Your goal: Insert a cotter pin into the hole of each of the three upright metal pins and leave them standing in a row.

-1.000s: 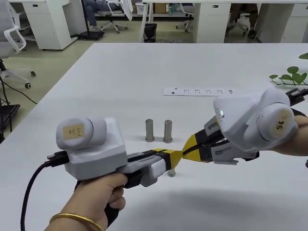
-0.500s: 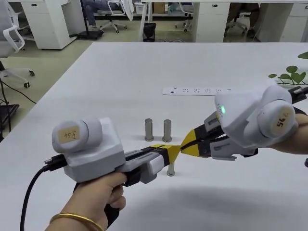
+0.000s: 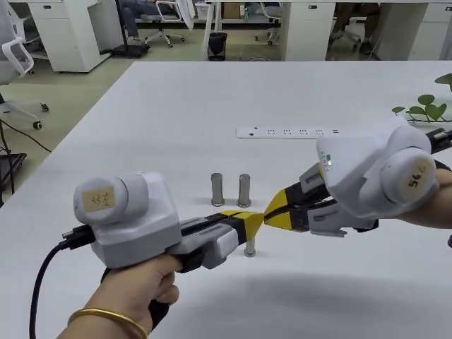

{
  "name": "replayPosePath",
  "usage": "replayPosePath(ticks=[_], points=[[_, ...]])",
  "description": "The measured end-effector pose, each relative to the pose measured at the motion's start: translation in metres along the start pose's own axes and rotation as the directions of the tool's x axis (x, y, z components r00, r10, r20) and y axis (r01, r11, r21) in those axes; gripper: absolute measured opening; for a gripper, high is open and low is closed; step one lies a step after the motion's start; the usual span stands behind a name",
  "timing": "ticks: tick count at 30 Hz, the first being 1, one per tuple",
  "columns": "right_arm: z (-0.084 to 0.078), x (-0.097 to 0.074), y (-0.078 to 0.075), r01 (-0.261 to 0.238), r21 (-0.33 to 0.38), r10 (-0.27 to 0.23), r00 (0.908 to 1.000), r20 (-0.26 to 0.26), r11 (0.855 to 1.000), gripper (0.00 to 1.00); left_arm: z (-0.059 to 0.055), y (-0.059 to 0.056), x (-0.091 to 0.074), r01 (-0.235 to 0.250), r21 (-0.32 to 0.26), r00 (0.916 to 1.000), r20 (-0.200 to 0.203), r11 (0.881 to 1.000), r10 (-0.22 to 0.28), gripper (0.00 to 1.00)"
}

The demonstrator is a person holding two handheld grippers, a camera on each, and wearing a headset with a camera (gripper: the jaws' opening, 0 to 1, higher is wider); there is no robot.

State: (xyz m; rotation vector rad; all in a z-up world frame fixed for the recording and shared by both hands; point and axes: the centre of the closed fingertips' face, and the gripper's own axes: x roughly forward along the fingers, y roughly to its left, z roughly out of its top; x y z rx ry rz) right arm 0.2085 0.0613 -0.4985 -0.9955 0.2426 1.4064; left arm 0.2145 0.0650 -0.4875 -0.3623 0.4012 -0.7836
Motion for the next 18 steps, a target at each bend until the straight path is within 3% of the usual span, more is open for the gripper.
replayPosePath(ticks=[4,7,11,15,18], points=[[-0.001,0.000,0.003,-0.007,0.003,0.007,1.0000,-0.001,1.000,0.00,-0.001,-0.003,-0.001,0.017,0.073,0.9995,-0.028,0.997,-0.015,0.00],[-0.002,0.000,0.004,-0.008,0.021,0.008,1.0000,-0.003,1.000,0.00,-0.001,-0.005,-0.002,0.041,0.144,0.9982,-0.050,0.989,-0.034,0.00],[-0.002,-0.001,0.005,-0.008,0.064,0.007,0.9999,0.015,0.998,0.00,-0.003,-0.007,-0.003,0.062,0.186,0.9963,-0.071,0.981,-0.049,0.00],[-0.006,-0.002,0.009,-0.031,0.131,0.027,0.9993,0.026,0.991,0.00,-0.004,-0.008,-0.005,0.088,0.230,0.9935,-0.091,0.969,-0.068,0.00],[-0.003,-0.004,0.012,-0.057,0.205,0.044,0.9966,0.070,0.977,0.00,-0.008,-0.009,-0.007,0.121,0.280,0.9885,-0.121,0.952,-0.090,0.00]])
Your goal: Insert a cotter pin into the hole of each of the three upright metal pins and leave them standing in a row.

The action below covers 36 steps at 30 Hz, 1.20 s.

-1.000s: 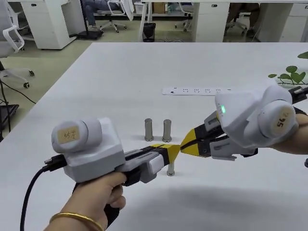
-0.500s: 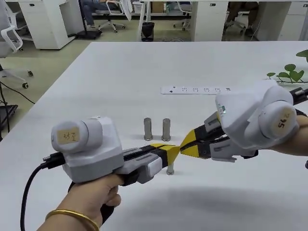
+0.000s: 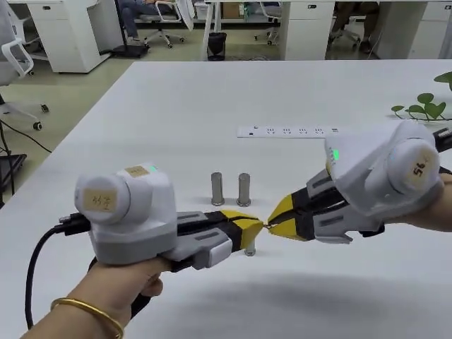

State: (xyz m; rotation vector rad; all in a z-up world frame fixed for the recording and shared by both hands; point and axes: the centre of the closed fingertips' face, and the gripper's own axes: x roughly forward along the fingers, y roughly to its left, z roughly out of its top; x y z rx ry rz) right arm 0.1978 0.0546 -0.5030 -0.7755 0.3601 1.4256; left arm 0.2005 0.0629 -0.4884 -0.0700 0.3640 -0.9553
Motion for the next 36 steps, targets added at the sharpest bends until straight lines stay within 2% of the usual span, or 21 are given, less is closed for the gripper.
replayPosePath(ticks=[4,5,7,12,18,25,36], points=[[-0.006,0.001,0.004,-0.055,0.089,0.052,0.9982,0.029,0.995,0.03,-0.001,-0.005,-0.001,0.038,0.025,0.9992,-0.009,0.999,-0.038,0.00],[-0.006,0.001,0.005,-0.056,0.106,0.051,0.9979,0.041,0.993,0.03,-0.002,-0.007,-0.001,0.049,0.032,0.9987,-0.014,0.998,-0.048,0.00],[-0.003,0.000,0.011,-0.087,0.147,0.077,0.9944,0.072,0.985,0.03,-0.002,-0.011,-0.002,0.075,0.055,0.9970,-0.024,0.996,-0.073,0.00],[-0.001,-0.001,0.019,-0.121,0.178,0.106,0.9901,0.093,0.977,0.04,-0.005,-0.018,-0.002,0.121,0.079,0.9921,-0.042,0.989,-0.118,0.00],[0.001,-0.001,0.029,-0.152,0.185,0.135,0.9854,0.104,0.971,0.01,-0.004,-0.023,-0.002,0.159,0.066,0.9869,-0.039,0.985,-0.156,0.00],[0.002,-0.001,0.030,-0.162,0.189,0.144,0.9837,0.107,0.968,0.00,-0.006,-0.025,-0.004,0.171,0.056,0.9848,-0.039,0.984,-0.169,0.00],[0.003,-0.002,0.032,-0.156,0.112,0.151,0.9871,0.052,0.981,0.00,-0.012,-0.024,-0.006,0.164,0.068,0.9856,-0.050,0.984,-0.161,0.00]])
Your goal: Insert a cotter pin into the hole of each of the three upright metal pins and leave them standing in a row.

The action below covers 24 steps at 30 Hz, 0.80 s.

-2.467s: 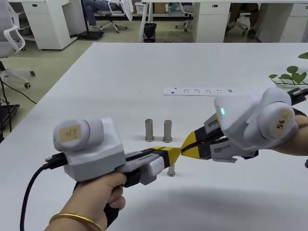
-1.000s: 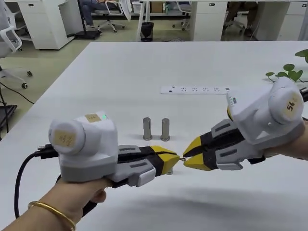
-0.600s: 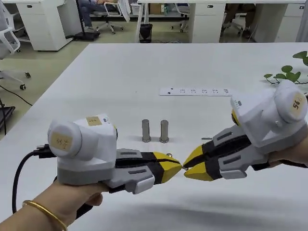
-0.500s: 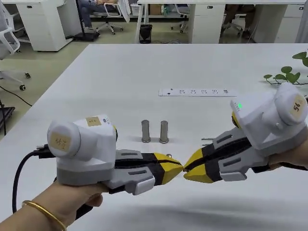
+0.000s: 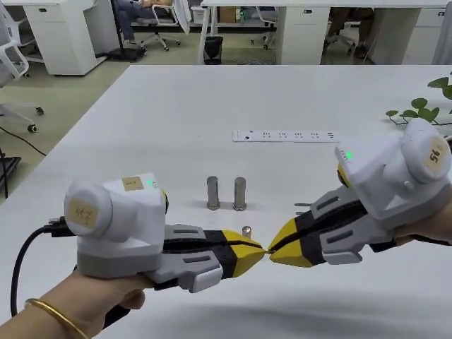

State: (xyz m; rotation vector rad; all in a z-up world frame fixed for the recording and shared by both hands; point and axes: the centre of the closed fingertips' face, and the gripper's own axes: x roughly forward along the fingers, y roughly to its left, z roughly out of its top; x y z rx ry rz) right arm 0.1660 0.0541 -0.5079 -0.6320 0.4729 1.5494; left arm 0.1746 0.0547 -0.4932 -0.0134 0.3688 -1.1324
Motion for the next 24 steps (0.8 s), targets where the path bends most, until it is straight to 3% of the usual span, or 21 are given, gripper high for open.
replayPosePath(ticks=[8,16,20,24], points=[[-0.005,0.001,0.001,-0.006,-0.069,0.002,0.9984,-0.057,0.998,0.00,-0.004,0.000,0.002,-0.015,0.030,0.9999,-0.007,0.999,0.015,0.00],[-0.014,-0.001,-0.010,0.014,-0.107,-0.027,0.9925,-0.119,0.994,0.00,-0.005,0.009,0.005,-0.090,0.040,0.9959,-0.004,0.995,0.090,0.03],[-0.021,-0.003,-0.018,0.035,-0.116,-0.053,0.9862,-0.157,0.993,0.00,-0.008,0.019,0.004,-0.158,0.017,0.9874,-0.005,0.987,0.158,0.06],[-0.025,-0.004,-0.027,0.061,-0.121,-0.083,0.9791,-0.185,0.991,0.00,-0.011,0.025,0.004,-0.212,0.051,0.9772,-0.002,0.976,0.212,0.08]])
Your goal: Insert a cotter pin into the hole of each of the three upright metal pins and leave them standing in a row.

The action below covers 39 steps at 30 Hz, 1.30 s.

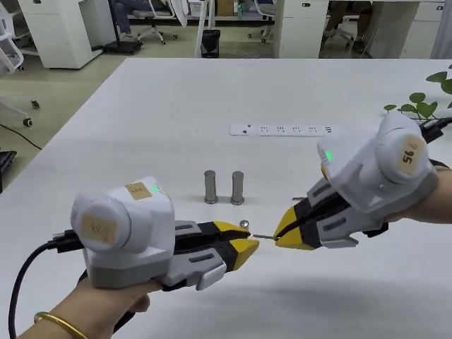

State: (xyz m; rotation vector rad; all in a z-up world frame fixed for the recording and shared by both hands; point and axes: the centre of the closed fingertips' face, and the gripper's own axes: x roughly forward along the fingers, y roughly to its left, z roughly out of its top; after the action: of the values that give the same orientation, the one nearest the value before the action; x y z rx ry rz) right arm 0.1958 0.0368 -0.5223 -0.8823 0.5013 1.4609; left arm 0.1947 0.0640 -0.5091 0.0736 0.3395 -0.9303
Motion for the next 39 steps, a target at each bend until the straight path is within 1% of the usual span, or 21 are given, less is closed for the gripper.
replayPosePath(ticks=[1,2,3,5,8,9,10,13,15,17,18,22,26,31,32,34,37,39], points=[[-0.001,0.000,-0.001,0.003,0.000,-0.003,1.0000,-0.004,1.000,0.00,0.000,0.001,0.000,-0.007,0.004,1.0000,0.000,1.000,0.007,0.10],[-0.004,0.001,-0.005,0.010,0.005,-0.010,0.9999,-0.013,1.000,0.00,-0.002,0.003,0.000,-0.025,0.013,0.9997,-0.001,1.000,0.025,0.11],[-0.004,0.001,-0.006,0.011,0.004,-0.011,0.9998,-0.014,1.000,0.00,-0.002,0.004,0.001,-0.029,0.014,0.9996,0.000,0.999,0.029,0.12],[-0.007,0.003,-0.010,0.023,0.011,-0.023,0.9992,-0.034,1.000,0.00,-0.003,0.009,0.002,-0.062,0.032,0.9981,-0.004,0.998,0.062,0.15],[-0.012,0.006,-0.016,0.037,0.021,-0.036,0.9979,-0.055,0.999,0.00,-0.006,0.016,0.004,-0.097,0.036,0.9952,-0.011,0.995,0.097,0.19],[-0.013,0.007,-0.017,0.044,0.030,-0.043,0.9972,-0.062,0.999,0.00,-0.007,0.019,0.004,-0.115,0.036,0.9930,-0.019,0.993,0.116,0.20],[-0.015,0.008,-0.019,0.053,0.033,-0.051,0.9961,-0.072,0.998,0.00,-0.009,0.023,0.005,-0.133,0.054,0.9904,-0.031,0.990,0.135,0.21],[-0.018,0.010,-0.022,0.064,0.042,-0.060,0.9946,-0.084,0.997,0.00,-0.012,0.028,0.007,-0.159,0.066,0.9860,-0.041,0.985,0.162,0.25],[-0.020,0.012,-0.024,0.070,0.055,-0.065,0.9940,-0.089,0.996,0.00,-0.016,0.032,0.009,-0.178,0.078,0.9814,-0.059,0.981,0.183,0.26],[-0.023,0.014,-0.026,0.085,0.063,-0.079,0.9919,-0.100,0.994,0.00,-0.020,0.035,0.012,-0.188,0.077,0.9785,-0.070,0.979,0.194,0.26],[-0.025,0.015,-0.028,0.094,0.053,-0.087,0.9899,-0.112,0.994,0.00,-0.022,0.037,0.014,-0.199,0.074,0.9759,-0.075,0.977,0.205,0.27],[-0.033,0.022,-0.031,0.101,0.058,-0.093,0.9878,-0.124,0.993,0.00,-0.027,0.042,0.020,-0.214,0.071,0.9708,-0.094,0.974,0.221,0.29],[-0.036,0.025,-0.033,0.103,0.066,-0.094,0.9870,-0.131,0.993,0.00,-0.030,0.044,0.026,-0.226,0.066,0.9668,-0.107,0.972,0.232,0.30],[-0.038,0.029,-0.035,0.102,0.075,-0.091,0.9863,-0.137,0.992,0.00,-0.039,0.051,0.034,-0.245,0.065,0.9579,-0.137,0.967,0.252,0.27],[-0.038,0.030,-0.035,0.102,0.077,-0.091,0.9863,-0.138,0.992,0.00,-0.039,0.052,0.036,-0.250,0.062,0.9568,-0.138,0.966,0.256,0.26],[-0.038,0.032,-0.037,0.103,0.082,-0.091,0.9863,-0.137,0.991,0.00,-0.041,0.054,0.038,-0.253,0.053,0.9559,-0.140,0.966,0.258,0.25],[-0.038,0.034,-0.038,0.102,0.084,-0.090,0.9863,-0.138,0.991,0.00,-0.046,0.057,0.044,-0.263,0.046,0.9513,-0.154,0.964,0.267,0.25],[-0.038,0.035,-0.039,0.100,0.081,-0.088,0.9864,-0.139,0.992,0.00,-0.047,0.058,0.046,-0.261,0.037,0.9520,-0.155,0.965,0.264,0.24]])
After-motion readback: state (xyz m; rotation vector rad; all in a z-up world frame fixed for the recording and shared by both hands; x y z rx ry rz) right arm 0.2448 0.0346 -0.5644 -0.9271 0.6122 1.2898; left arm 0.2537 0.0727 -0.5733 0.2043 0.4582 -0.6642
